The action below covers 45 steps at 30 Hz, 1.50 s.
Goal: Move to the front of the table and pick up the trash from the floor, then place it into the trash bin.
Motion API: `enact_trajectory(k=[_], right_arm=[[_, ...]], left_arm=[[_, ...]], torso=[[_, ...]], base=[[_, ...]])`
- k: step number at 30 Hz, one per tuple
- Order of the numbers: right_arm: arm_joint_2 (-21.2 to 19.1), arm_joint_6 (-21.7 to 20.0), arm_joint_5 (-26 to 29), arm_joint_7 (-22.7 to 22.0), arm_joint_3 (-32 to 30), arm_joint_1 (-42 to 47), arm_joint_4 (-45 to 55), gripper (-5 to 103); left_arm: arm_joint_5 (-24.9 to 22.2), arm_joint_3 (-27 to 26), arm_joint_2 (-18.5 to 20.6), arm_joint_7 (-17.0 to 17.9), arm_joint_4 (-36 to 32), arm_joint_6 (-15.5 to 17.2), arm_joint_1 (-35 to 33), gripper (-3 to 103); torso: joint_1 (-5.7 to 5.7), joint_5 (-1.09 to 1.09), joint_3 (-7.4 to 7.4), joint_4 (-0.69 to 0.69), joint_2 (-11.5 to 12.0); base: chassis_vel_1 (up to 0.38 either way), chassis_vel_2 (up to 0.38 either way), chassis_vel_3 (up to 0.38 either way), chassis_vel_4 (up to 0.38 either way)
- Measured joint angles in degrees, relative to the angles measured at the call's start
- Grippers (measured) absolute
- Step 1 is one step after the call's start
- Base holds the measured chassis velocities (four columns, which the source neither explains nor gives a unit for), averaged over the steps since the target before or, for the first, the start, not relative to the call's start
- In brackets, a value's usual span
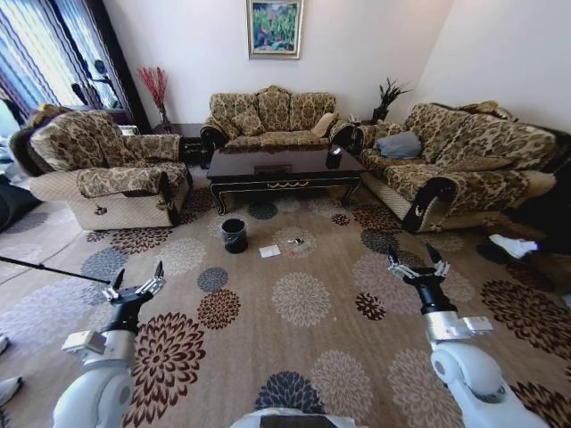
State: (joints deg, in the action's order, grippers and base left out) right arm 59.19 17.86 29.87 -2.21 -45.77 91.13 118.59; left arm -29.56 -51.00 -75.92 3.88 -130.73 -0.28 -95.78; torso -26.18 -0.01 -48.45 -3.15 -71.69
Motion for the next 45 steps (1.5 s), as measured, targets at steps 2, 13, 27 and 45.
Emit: enact_trajectory(k=[2, 13, 27, 45], right_arm=[[-0.02, 0.06, 0.11, -0.06, 0.05, -0.07, 0.03, 100], [-0.38, 1.29, 2.61, -0.86, -0.34, -0.65, 0.92, 100], [0.63, 1.96, 1.53, -0.09, -1.04, 0.56, 0.69, 100], [2.59, 2.68, 1.02, -0.48, -0.72, 1.33, 1.08, 100]], left_arm=[[0.00, 0.00, 0.05, 0.06, 0.02, 0.05, -0.01, 100], [3.50, -0.26, -0.47, 4.31, -1.69, 5.52, -0.84, 100], [3.67, 0.00, -1.37, 7.04, -3.10, 8.11, -1.18, 100], [5.06, 0.56, -1.32, 6.94, -2.52, 8.52, -0.79, 100]], torso=[[0.00, 0.00, 0.00, 0.00, 0.00], [0.00, 0.01, 0.00, 0.00, 0.00], [0.00, 0.00, 0.00, 0.00, 0.00], [0.00, 0.00, 0.00, 0.00, 0.00]], base=[[0.000, 0.000, 0.000, 0.000], [0.000, 0.000, 0.000, 0.000], [0.000, 0.000, 0.000, 0.000], [0.000, 0.000, 0.000, 0.000]])
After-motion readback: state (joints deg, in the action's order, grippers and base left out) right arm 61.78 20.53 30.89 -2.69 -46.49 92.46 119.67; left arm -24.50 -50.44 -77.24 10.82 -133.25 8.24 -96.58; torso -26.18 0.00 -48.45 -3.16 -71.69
